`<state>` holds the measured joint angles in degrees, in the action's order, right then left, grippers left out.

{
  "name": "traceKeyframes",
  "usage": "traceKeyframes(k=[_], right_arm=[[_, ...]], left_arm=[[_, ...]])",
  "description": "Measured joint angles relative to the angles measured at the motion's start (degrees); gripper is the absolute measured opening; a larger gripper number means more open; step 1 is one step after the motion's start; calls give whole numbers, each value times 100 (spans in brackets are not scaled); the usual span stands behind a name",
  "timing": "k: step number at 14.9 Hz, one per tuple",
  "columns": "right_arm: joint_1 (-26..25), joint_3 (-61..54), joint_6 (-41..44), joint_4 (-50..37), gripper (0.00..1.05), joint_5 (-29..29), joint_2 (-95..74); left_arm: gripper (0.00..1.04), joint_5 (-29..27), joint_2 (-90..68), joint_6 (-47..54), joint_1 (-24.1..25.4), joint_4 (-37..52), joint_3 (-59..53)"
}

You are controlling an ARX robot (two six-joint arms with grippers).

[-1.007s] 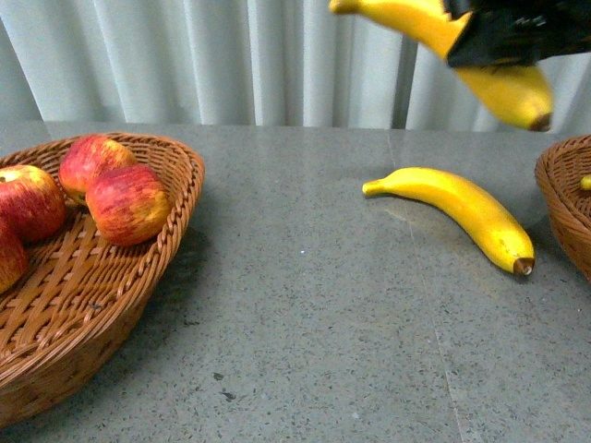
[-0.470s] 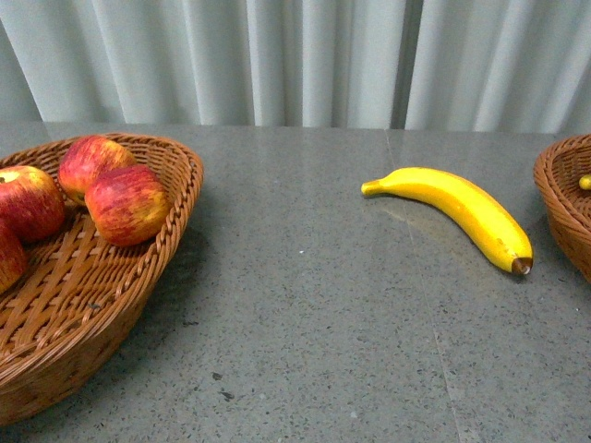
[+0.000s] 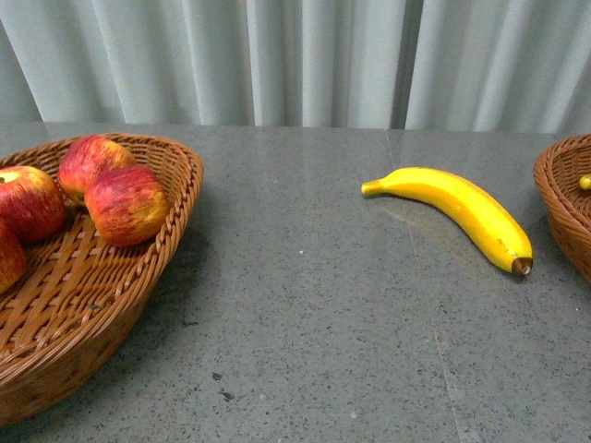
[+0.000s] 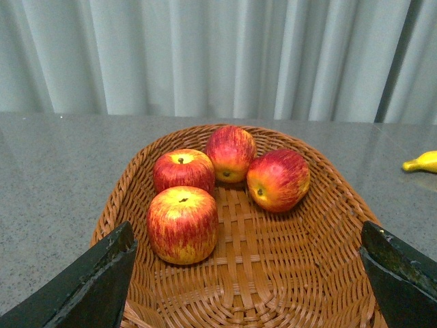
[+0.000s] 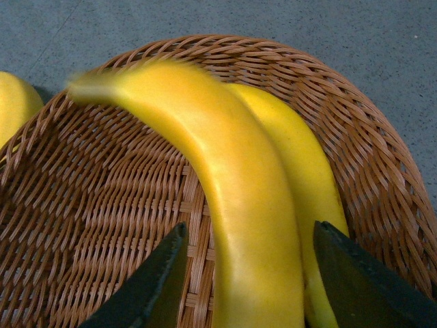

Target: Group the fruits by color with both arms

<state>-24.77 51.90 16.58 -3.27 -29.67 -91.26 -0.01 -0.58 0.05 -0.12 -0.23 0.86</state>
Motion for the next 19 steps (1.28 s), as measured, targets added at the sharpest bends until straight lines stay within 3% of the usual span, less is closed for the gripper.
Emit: traceKeyframes(k=[4,5,7,11,14,19], right_arm=[[90,181,-157,157,99,-146,140],[210,271,-289,170,98,-162,254],[1027,610,-734,271,98,-118,597],[3178,1655,-855,675,98,922,-249],[3836,2234,-695,946,98,1283,-925],[3993,2643,-264,1161,98,1805,-1770]], left_arm=[[98,0,0,-2,0,0,0],[98,-2,0,-2,0,0,0],[98,-2,0,-2,0,0,0],[98,-2,0,-2,0,0,0],[98,-2,0,-2,0,0,0],[98,0,0,0,0,0,0]])
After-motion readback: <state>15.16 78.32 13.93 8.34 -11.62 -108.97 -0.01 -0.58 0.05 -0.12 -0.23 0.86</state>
